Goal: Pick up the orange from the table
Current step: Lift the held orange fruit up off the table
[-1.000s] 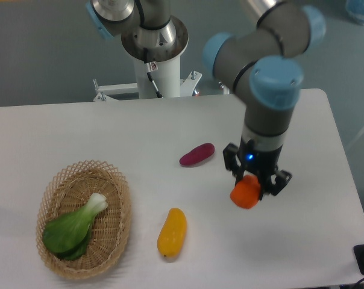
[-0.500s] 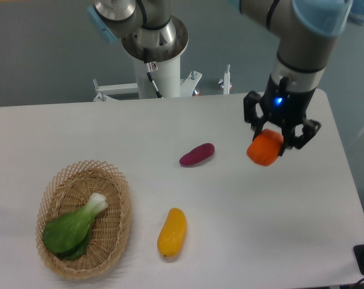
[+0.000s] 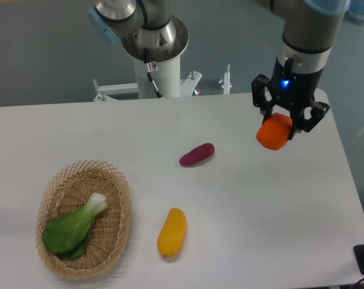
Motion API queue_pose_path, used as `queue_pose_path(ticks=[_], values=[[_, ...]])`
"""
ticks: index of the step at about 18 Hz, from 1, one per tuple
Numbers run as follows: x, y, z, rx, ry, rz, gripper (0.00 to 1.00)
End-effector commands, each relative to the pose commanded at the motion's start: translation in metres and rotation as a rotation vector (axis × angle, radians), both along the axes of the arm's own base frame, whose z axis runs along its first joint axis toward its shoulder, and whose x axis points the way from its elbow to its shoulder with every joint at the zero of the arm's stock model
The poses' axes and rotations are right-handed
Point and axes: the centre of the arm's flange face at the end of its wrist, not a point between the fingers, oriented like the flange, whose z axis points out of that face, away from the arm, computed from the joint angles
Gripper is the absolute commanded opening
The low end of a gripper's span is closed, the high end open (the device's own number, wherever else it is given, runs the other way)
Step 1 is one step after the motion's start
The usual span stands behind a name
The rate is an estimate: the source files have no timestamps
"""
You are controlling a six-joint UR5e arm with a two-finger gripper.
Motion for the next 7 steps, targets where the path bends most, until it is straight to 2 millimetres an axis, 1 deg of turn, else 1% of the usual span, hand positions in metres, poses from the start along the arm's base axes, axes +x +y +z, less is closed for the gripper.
queue_pose_path(ticks=[5, 7], values=[[-0.0045, -0.0061, 0.0009, 0.001, 0.001, 0.012, 0.52], [-0.0033, -0.0047, 0.0009, 0.001, 0.001, 0.009, 0.52]])
